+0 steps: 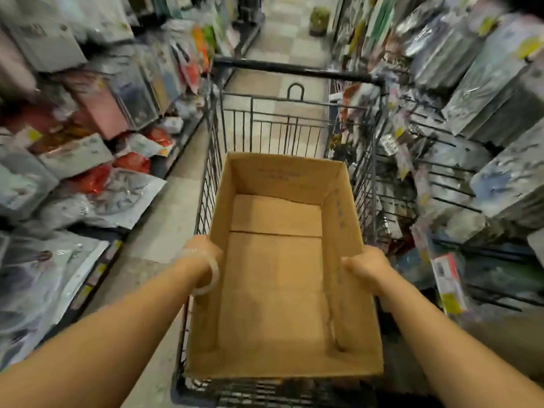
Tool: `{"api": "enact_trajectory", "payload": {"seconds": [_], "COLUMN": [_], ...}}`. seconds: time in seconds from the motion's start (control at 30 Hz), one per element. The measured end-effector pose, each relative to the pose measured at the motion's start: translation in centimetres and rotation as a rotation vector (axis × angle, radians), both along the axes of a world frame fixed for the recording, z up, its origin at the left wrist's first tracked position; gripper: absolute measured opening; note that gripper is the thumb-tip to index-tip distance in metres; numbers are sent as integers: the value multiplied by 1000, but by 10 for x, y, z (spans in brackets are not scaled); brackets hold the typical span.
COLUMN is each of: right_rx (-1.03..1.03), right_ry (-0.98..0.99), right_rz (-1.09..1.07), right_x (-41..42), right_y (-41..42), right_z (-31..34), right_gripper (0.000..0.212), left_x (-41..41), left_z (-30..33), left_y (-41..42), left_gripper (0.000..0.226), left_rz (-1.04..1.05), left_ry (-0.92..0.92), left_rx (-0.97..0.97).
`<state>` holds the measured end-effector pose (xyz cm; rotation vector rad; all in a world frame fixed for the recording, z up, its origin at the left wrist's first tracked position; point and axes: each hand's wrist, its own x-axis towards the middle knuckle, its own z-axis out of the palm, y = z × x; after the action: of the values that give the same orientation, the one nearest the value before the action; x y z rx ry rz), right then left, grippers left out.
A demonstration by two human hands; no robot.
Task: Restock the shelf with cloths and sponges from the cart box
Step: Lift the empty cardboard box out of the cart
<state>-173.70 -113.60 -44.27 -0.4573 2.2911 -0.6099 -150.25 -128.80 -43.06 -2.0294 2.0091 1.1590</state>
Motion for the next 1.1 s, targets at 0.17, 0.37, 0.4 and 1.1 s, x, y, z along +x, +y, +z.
{"api": "enact_trajectory", "payload": {"seconds": [0.17, 0.37, 0.4, 1.1], "right_rx": [-70, -124, -137, -134], "right_ry": [86, 161, 160, 1], "right_rz": [119, 367, 398, 1303], "right_x": [24, 98, 114, 642], "right_y": [4, -11, -15, 78], "right_z": [78, 155, 162, 164], "right_gripper": [40, 42, 41, 41], "left_x": [43, 137, 155, 627], "left_z": [80, 134, 139, 146], "left_y": [31, 64, 68, 398], "left_gripper": [32, 23, 18, 21], "left_rz": [46, 238, 265, 1126], "left_ry": [9, 39, 29, -212], "left_rx": [-114, -219, -235, -65]}}
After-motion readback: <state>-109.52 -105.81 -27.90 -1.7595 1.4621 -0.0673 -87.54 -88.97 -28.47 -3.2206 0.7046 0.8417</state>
